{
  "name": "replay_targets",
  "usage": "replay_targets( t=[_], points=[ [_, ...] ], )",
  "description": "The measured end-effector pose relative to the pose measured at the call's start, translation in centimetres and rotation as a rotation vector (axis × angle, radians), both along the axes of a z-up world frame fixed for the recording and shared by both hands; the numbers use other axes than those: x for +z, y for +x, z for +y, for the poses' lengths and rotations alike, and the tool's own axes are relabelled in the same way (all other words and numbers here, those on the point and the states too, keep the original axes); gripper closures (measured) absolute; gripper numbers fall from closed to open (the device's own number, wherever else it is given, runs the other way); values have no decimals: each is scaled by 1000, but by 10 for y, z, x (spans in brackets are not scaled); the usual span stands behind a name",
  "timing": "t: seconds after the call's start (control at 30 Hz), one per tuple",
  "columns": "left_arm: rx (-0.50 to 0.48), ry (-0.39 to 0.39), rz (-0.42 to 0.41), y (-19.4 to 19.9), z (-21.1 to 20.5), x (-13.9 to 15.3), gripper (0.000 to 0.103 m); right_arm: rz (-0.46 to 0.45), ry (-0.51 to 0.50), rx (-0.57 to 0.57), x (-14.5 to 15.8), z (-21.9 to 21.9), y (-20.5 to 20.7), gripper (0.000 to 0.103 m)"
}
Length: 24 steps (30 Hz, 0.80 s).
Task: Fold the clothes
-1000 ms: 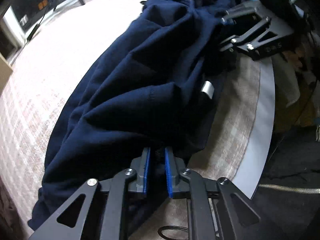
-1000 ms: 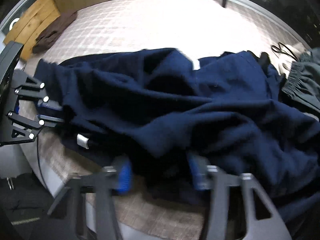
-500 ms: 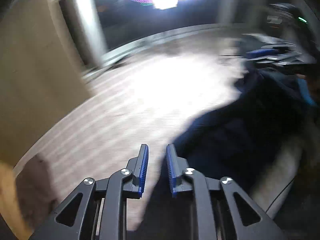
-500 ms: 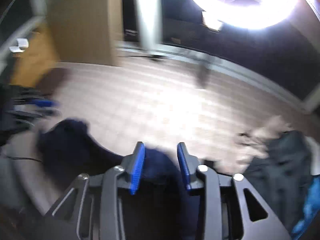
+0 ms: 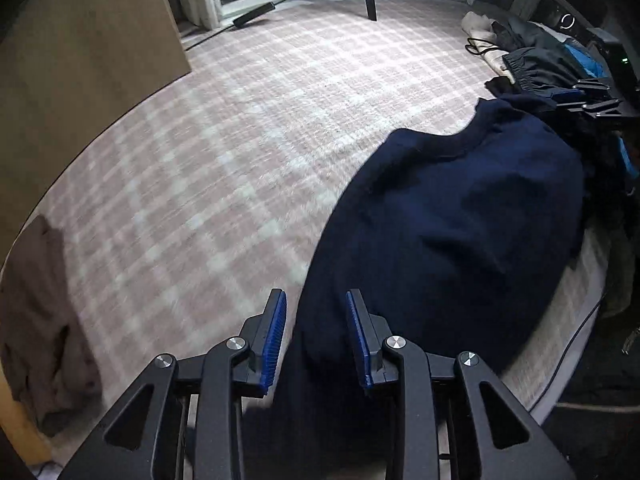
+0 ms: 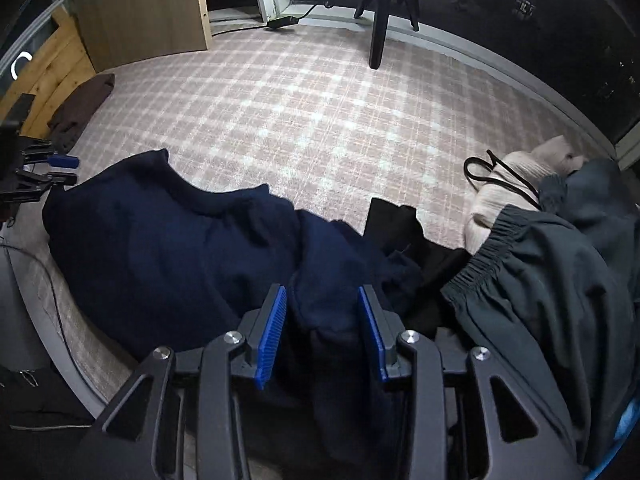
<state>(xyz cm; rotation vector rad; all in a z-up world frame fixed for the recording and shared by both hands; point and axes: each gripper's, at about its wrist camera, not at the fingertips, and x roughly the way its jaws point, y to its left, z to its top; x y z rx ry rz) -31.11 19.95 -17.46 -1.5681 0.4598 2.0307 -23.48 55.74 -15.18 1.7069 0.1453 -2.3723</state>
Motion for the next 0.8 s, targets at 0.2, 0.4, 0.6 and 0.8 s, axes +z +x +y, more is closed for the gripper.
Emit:
replay_targets(
  t=[0.2,0.4,0.6,0.8],
  points=[
    [-102,-62,-45,1,25,-32,65,-13,-6,100,3,-6,-3,66],
    [-96,-62,-8,8,27,-29,88,-66,125,180,-23,-18,-13,66],
    [-73,-31,6,11,17,-17,99,-17,21,76,-4,26,-35,69],
    [-44,-16,-20,11,10,-17,99,45,4,19,33,61,-45,66]
  ],
)
